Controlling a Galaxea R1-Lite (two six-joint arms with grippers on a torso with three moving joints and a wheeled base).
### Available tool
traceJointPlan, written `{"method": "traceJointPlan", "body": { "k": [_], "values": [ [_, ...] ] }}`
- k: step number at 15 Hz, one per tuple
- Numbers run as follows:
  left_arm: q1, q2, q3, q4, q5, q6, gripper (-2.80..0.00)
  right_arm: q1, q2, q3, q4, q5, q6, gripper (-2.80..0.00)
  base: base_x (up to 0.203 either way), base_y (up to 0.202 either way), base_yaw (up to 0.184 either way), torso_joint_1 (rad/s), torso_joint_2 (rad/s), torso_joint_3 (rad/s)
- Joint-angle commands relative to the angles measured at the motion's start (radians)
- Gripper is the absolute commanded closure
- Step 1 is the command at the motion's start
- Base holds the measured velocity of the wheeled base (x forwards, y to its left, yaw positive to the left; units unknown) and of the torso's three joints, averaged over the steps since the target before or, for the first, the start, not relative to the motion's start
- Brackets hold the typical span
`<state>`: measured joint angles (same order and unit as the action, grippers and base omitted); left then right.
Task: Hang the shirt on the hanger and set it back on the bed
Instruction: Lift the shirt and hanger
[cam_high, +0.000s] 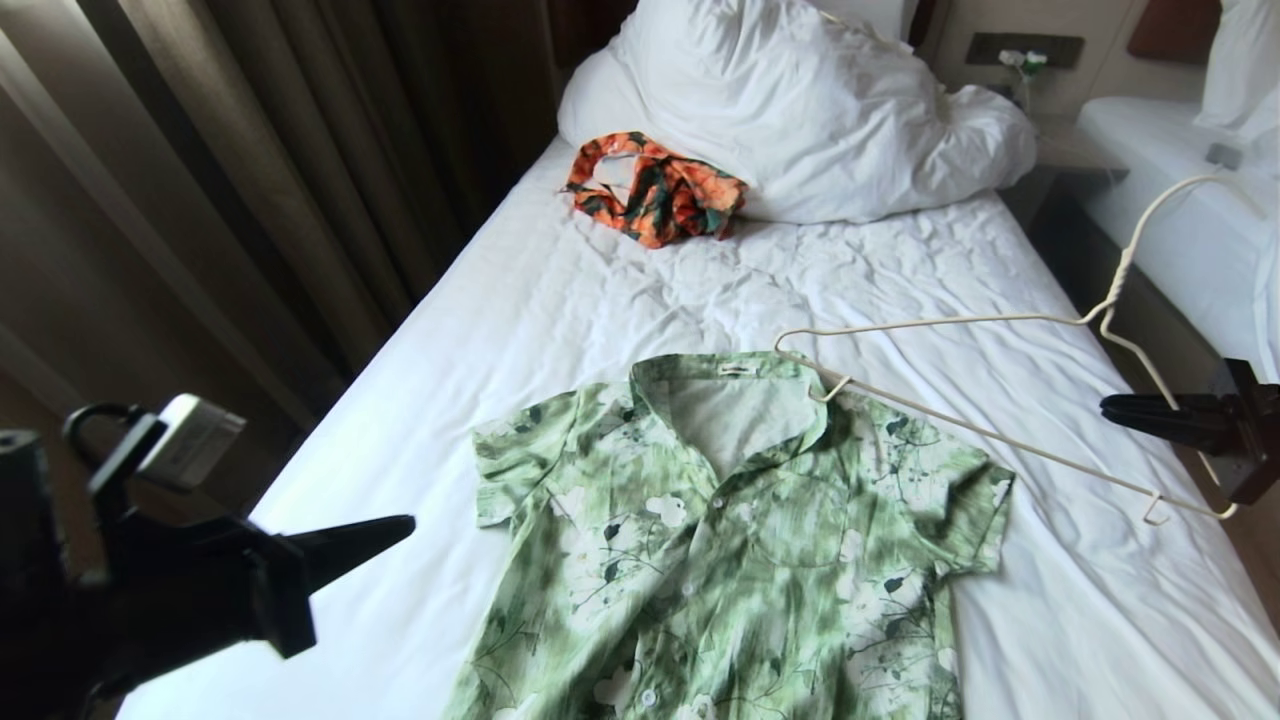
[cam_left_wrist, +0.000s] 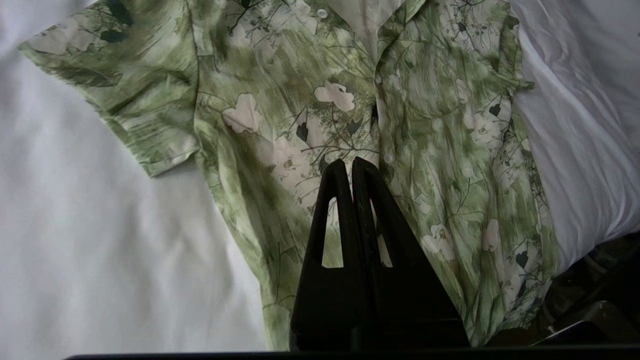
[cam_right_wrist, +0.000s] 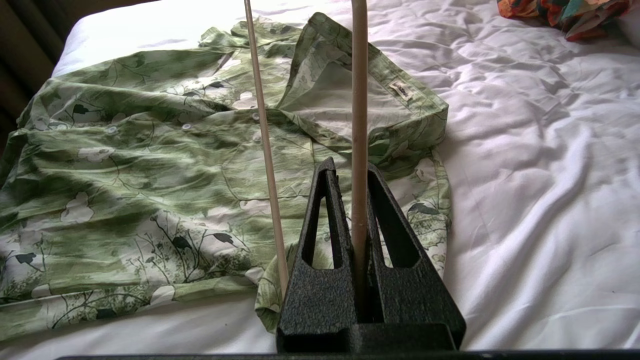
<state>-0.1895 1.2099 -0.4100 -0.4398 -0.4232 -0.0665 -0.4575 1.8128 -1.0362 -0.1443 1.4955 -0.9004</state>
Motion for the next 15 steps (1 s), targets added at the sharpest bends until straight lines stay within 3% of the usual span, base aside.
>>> {"method": "traceJointPlan", "body": {
  "k": [1, 5, 9, 12, 13, 15],
  "values": [
    [-0.065, 0.302, -0.108, -0.078, -0.004, -0.042, 0.00, -0.005, -0.001, -0.011, -0.001, 0.008, 0.005, 0.00, 0.000, 0.000, 0.000, 0.000, 0.00, 0.000],
    [-0.191, 0.598, -0.338, -0.195, 0.059, -0.131, 0.00, -0.018, 0.007, -0.026, 0.003, 0.006, 0.010, 0.00, 0.000, 0.000, 0.000, 0.000, 0.00, 0.000],
    [-0.267, 0.833, -0.494, -0.344, 0.163, -0.144, 0.00, -0.027, 0.008, -0.021, 0.006, 0.008, 0.029, 0.00, 0.000, 0.000, 0.000, 0.000, 0.00, 0.000],
    [-0.303, 0.963, -0.604, -0.412, 0.286, -0.135, 0.00, -0.027, 0.013, -0.021, 0.006, 0.008, 0.031, 0.00, 0.000, 0.000, 0.000, 0.000, 0.00, 0.000],
    [-0.313, 0.992, -0.647, -0.419, 0.325, -0.125, -2.80, -0.027, 0.020, -0.021, 0.006, 0.008, 0.031, 0.00, 0.000, 0.000, 0.000, 0.000, 0.00, 0.000],
    [-0.323, 1.015, -0.696, -0.421, 0.362, -0.118, -2.80, -0.027, 0.027, -0.021, 0.006, 0.006, 0.031, 0.00, 0.000, 0.000, 0.000, 0.000, 0.00, 0.000]
  ]
}}
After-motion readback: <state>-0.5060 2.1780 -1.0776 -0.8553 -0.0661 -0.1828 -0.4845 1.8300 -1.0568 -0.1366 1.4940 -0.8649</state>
